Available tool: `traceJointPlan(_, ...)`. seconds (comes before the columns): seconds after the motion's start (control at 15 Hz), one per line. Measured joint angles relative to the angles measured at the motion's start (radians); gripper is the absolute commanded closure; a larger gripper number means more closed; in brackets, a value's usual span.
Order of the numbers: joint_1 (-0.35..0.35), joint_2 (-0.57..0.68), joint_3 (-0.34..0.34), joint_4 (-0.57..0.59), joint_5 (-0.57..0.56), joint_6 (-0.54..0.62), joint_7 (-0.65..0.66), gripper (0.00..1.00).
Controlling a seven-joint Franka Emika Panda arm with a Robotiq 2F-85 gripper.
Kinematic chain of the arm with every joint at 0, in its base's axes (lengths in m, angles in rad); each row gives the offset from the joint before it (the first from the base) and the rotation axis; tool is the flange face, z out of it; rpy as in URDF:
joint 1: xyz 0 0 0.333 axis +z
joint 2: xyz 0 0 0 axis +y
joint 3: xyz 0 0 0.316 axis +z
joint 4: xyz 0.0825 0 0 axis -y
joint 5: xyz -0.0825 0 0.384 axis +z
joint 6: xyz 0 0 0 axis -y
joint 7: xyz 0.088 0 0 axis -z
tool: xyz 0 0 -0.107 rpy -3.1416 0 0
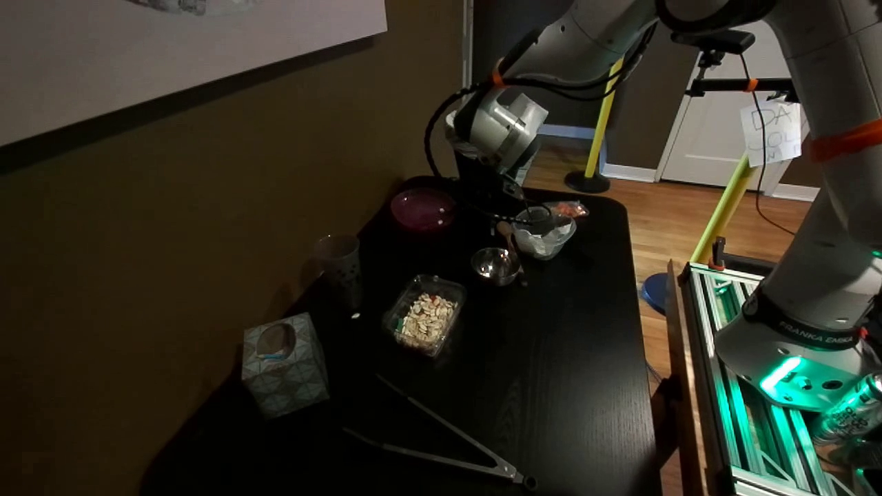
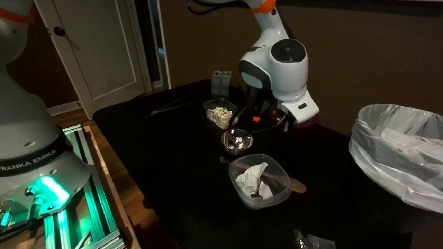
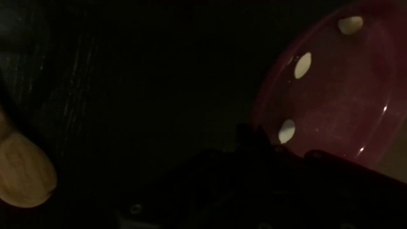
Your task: Pour the contents of the maroon plate into the bin on the right
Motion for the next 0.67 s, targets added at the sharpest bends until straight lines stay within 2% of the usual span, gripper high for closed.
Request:
traceJointPlan(0.27,0.092,0.041,-0.056,0.001,-0.126,0.028,0.088,0.96)
traceJointPlan(0.67,0.1,0.048,-0.057,0.006,-0.136,0.028,0.088,0.99)
